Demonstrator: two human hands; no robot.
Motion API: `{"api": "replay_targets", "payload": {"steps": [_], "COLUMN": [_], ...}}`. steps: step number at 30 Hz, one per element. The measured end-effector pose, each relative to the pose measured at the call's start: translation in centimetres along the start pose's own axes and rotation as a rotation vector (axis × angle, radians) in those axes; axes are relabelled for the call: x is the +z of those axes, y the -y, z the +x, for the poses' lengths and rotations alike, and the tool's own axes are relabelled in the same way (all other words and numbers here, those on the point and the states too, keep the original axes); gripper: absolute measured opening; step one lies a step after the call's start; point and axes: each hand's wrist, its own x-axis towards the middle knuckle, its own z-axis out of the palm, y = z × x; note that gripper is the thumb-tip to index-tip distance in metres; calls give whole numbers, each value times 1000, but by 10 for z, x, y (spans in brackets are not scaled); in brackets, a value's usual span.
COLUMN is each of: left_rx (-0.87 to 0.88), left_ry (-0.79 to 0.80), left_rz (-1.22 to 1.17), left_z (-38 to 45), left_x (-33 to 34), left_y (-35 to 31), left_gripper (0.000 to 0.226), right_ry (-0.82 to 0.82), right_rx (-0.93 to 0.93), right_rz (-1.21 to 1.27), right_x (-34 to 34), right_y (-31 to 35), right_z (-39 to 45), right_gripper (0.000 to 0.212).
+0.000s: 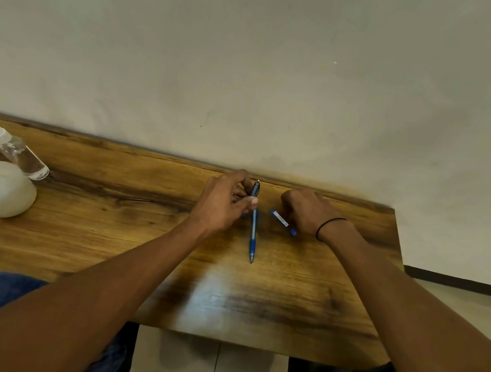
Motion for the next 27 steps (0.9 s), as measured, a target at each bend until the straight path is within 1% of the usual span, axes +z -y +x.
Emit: {"api": "replay_targets", "payload": {"steps": [2, 4, 7, 10, 15, 20, 27], "left_rx": [-4, -4, 0, 12, 27, 51, 66], "left_ry": [0, -5, -7, -9, 2, 10, 26], "left_rz": [-1, 4, 22, 59, 78, 85, 52], "left_z": [0, -1, -1, -1, -3, -5, -6], "left_x": [0, 0, -1, -1, -2, -2, -4], "left_y": [-1, -1, -4, -7, -8, -8, -9], "left_gripper": [16, 17, 16, 17, 20, 18, 20], "right_ry": [-16, -79, -211, -260, -257, -263, -196], "right_rx": [8, -21, -136, -238, -342, -343, -328], "right_rz": [41, 134, 332, 419, 337, 263, 199], "right_x": [-7, -19, -46, -70, -80, -79, -77], "right_y": [2, 5, 13, 22, 40, 48, 52], "right_z": [1, 1, -3, -11, -19, -16, -10], "right_gripper": [9, 8, 6, 6, 7, 8, 8]}}
